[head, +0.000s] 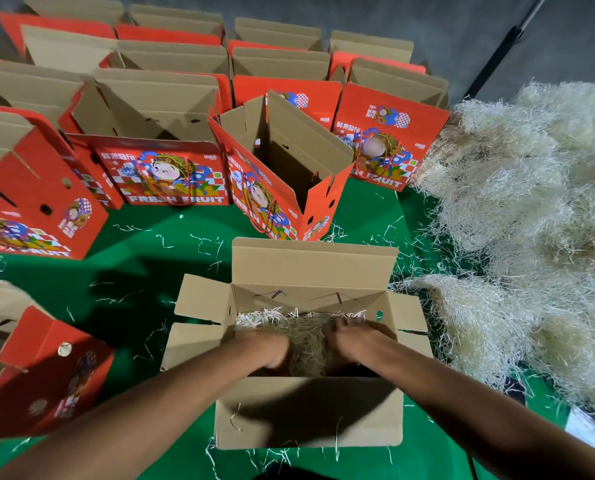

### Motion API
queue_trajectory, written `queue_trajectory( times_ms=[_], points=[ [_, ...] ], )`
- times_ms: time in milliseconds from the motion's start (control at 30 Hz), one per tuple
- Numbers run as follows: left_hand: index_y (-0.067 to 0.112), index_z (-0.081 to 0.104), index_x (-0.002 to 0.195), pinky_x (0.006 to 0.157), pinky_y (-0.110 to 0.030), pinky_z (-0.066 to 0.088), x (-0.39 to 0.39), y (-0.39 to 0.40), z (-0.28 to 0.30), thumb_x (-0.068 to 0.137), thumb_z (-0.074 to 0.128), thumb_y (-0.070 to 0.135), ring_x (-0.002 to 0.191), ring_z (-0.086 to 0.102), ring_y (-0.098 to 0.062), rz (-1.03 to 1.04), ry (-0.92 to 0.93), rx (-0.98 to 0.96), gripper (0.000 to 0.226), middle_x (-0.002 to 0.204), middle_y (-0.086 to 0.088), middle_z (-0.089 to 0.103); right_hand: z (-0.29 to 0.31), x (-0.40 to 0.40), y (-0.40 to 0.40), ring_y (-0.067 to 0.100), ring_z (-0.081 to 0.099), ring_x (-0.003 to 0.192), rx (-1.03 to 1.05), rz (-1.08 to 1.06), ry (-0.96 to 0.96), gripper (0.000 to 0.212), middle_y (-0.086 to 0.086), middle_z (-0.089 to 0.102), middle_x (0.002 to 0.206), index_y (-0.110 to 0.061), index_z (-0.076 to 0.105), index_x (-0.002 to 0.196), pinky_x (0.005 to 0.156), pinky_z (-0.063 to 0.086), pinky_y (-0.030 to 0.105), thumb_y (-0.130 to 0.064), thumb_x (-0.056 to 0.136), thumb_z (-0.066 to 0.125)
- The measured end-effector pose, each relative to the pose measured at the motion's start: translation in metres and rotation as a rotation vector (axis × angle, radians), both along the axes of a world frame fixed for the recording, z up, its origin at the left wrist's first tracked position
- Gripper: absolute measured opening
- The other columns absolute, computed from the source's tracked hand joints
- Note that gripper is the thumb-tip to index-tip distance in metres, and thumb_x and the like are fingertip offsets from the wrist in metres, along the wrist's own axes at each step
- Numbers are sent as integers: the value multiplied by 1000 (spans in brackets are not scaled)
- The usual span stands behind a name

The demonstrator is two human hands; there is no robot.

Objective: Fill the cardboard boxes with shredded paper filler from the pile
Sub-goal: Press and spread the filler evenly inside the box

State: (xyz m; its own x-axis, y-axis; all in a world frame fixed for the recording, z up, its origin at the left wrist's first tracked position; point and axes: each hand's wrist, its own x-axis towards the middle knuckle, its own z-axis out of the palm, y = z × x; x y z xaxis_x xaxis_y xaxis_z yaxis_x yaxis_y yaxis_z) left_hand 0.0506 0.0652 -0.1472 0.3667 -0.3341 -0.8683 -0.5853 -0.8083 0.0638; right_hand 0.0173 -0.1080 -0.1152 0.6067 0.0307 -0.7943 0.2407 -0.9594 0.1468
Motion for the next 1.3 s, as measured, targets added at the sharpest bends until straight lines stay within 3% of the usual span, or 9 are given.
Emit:
queue_trajectory(
  times_ms=[100,233,400,567,633,767,867,1067,1300],
  points=[
    [7,52,128,102,-43,48,-2,-1,14,87,54,-7,114,58,-29,49,-240,-291,43,128,-14,58,4,-1,4,48,18,146,101,-94,32,65,28,7,161,-14,12,158,120,17,55,-19,101,44],
    [16,48,128,96,-42,49,-1,-14,37,97,45,18,115,59,-28,288,-300,-643,31,124,-10,60,8,-5,5,37,51,129,264,-165,-20,52,18,45,148,-18,39,148,103,40,42,-19,97,52],
    [16,51,102,72,-30,45,1,-25,42,88,48,31,93,59,-23,693,-5,-449,21,101,-6,61,19,-1,8,32,60,115,401,-239,-298,47,12,62,128,-15,57,130,97,48,39,-31,86,59],
    [11,71,102,88,-30,52,11,-18,35,91,51,7,95,64,-20,809,-74,-483,24,103,-7,69,12,-10,5,29,62,106,415,-346,-105,47,13,64,122,-21,47,139,87,48,36,-19,93,55],
    [10,74,101,83,-30,55,15,-9,38,94,56,5,92,67,-20,719,-75,-467,20,101,-7,71,6,-14,0,30,59,113,313,-323,-28,46,16,59,133,-26,44,144,94,44,36,-28,98,49],
    [10,68,98,69,-35,53,18,15,48,88,57,1,77,65,-21,226,-285,-245,17,85,-4,65,6,-6,6,30,56,123,199,-334,37,41,16,56,139,-13,57,136,101,40,32,-31,99,54],
    [7,64,117,85,-40,53,14,17,46,87,53,-8,105,65,-29,-22,-397,-145,35,114,-10,66,10,-6,16,30,58,123,135,-307,50,42,15,60,135,-8,63,130,100,43,34,-31,95,63],
    [12,64,122,91,-43,53,5,9,47,89,59,0,117,60,-30,-278,-529,-203,36,125,-9,63,14,-9,19,36,56,119,212,-144,-363,32,18,59,126,-12,61,124,98,45,44,-7,95,50],
    [15,56,130,100,-41,47,12,11,40,91,66,23,127,53,-27,-312,-335,100,41,137,-6,56,3,0,11,32,61,118,95,13,-186,35,15,63,130,-8,64,127,92,49,39,-19,101,42]
  ],
)
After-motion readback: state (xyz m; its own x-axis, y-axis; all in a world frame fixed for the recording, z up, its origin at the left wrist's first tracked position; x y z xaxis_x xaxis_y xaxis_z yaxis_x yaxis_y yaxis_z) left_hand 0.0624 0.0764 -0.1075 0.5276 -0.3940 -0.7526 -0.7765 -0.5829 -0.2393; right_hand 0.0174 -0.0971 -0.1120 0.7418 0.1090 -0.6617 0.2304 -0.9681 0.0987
